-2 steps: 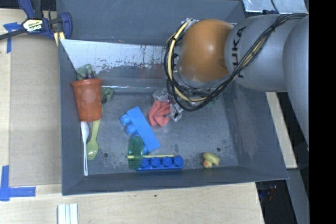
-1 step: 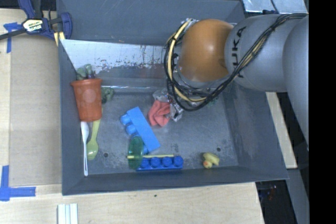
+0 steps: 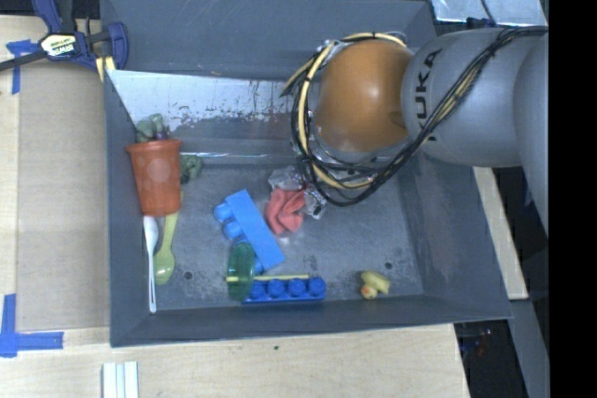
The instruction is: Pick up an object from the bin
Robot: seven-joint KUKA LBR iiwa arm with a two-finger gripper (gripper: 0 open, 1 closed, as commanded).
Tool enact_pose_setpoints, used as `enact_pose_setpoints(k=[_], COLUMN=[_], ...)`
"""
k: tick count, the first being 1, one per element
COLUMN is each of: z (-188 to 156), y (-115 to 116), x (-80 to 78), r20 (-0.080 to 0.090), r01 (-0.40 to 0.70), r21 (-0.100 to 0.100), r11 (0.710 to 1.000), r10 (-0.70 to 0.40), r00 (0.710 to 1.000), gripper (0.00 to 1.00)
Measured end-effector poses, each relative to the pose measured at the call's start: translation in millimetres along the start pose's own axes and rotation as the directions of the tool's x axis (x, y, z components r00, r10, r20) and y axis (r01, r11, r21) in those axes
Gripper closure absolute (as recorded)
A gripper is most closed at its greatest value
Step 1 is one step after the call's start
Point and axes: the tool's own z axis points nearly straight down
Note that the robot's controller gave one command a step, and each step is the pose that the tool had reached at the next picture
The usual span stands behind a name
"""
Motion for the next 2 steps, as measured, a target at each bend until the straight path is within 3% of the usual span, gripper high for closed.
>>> enact_pose_setpoints(k=[1, 2], z=[-73.3, -139.9], y=[-9.3, 9.8], x=[14.0, 14.0], r20=[-0.002, -0.004], r01=[0.061, -0.080], r21=[-0.005, -0.007], r11=[0.998, 0.997], r10=[-0.061, 0.080], r00=[0.998, 0.997], gripper=[1.00, 1.00])
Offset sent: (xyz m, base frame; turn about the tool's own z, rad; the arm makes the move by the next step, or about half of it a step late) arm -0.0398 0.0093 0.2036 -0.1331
